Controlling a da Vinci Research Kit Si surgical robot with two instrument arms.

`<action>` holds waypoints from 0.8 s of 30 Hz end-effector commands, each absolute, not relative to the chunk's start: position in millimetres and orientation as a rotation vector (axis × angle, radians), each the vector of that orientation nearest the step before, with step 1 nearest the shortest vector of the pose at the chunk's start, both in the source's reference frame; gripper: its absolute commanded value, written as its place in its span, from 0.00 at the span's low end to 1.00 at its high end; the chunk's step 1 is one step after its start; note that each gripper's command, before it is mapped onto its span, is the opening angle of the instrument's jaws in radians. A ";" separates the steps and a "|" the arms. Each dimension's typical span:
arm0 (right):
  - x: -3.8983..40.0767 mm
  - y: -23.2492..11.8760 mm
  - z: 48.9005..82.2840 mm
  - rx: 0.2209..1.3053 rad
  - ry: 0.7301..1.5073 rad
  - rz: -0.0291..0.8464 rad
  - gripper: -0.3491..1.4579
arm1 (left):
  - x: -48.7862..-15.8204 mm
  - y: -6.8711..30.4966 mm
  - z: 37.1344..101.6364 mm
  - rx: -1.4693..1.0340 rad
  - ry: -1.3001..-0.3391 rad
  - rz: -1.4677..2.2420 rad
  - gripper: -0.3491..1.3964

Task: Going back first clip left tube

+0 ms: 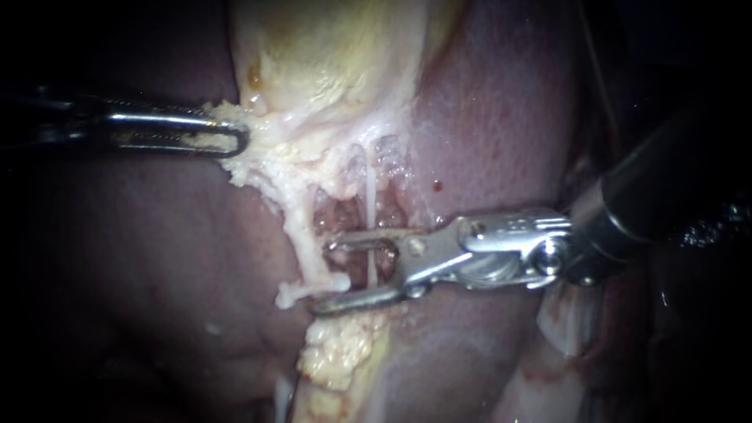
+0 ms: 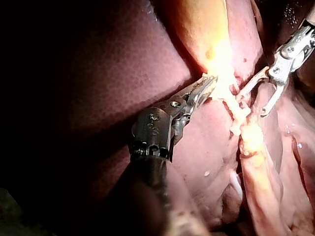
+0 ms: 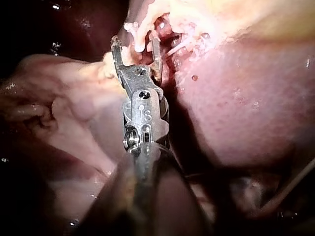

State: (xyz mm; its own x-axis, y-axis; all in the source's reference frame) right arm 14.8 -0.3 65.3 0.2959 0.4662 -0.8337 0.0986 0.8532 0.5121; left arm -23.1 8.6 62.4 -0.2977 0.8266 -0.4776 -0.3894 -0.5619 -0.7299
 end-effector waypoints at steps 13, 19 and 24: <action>5.2 3.4 60.1 0.465 1.265 0.223 0.47 | -23.2 8.6 62.4 -1.116 -0.629 1.942 0.00; 4.4 3.8 59.6 0.456 1.262 0.232 0.47 | -23.7 8.4 62.7 -1.117 -0.630 1.943 0.00; 4.5 3.7 59.7 0.455 1.262 0.232 0.47 | -25.0 8.1 63.6 -1.122 -0.636 1.944 0.00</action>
State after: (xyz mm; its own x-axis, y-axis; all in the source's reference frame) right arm 4.4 3.7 59.7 0.2964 0.4122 -0.8615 0.0787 0.8885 0.4521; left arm -25.4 7.9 63.9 -0.2994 0.8238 -0.4813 -0.3795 -0.5657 -0.7321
